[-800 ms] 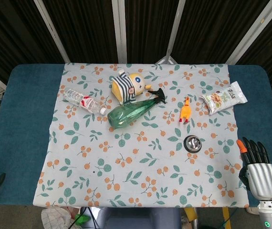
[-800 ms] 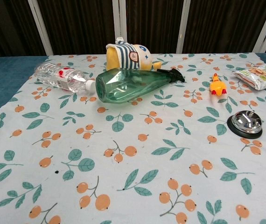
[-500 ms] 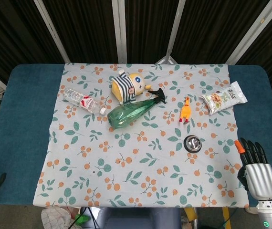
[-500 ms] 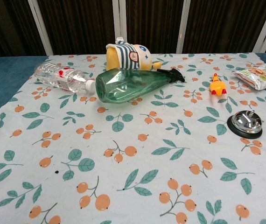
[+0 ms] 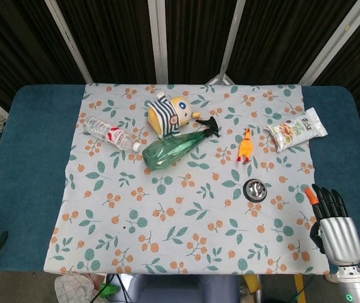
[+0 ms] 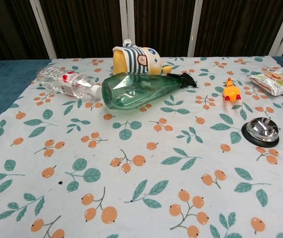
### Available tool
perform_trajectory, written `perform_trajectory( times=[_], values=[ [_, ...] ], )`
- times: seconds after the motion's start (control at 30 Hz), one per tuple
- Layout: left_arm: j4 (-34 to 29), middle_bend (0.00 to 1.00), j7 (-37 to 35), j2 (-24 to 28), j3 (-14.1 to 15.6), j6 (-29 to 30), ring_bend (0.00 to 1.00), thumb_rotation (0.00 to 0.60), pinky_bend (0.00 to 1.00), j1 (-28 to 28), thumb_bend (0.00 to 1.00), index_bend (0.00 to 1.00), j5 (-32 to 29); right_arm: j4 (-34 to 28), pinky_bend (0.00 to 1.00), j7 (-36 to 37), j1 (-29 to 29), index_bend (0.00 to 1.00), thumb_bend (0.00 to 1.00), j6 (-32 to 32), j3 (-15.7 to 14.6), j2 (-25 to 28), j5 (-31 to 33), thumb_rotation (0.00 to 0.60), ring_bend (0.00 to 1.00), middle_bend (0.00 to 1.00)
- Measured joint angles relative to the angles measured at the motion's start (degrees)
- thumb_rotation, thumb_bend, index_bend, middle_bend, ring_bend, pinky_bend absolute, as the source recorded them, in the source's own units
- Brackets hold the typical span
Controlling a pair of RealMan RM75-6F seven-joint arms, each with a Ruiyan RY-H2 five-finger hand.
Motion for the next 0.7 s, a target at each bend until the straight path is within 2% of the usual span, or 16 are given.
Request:
perform_trajectory(
  times=[0.17, 0.33, 0.53, 0.7],
  values=[
    [-0.4, 0.0, -0.2, 0.4, -0.1, 0.3, 0.03, 0.6, 0.16, 0.4, 0.4, 0.05, -0.6, -0.3, 0.0, -2.0, 1.9, 0.01, 1.0, -2.1, 0.1, -1.3, -1.7, 0.6, 0.0, 0.0],
    [-0.5, 0.0, -0.2, 0.5, -0.1, 0.0, 0.03, 0.6, 0.16, 0.3, 0.4, 0.05, -0.7, -1.9, 0.0, -3.3, 4.9, 0.01, 1.0, -7.2, 1.2, -1.6, -0.2, 0.6, 0.0, 0.0],
    [-0.6, 0.0, 0.2, 0.3, -0.3, -0.6, 0.03, 0.6, 0.16, 0.1, 0.4, 0.05, -1.2, -2.9, 0.0, -5.2, 9.8, 0.01, 1.0, -14.0, 4.0, -2.5, 4.5, 0.6, 0.0, 0.0],
    [-0.8, 0.0, 0.8, 0.2, -0.4, -0.8, 0.03, 0.6, 0.16, 0.0, 0.4, 0.05, -1.5, -1.4, 0.0, -5.6, 13.2, 0.01, 1.0, -20.1, 5.9, -4.7, 9.8, 0.6, 0.0, 0.0]
  ],
)
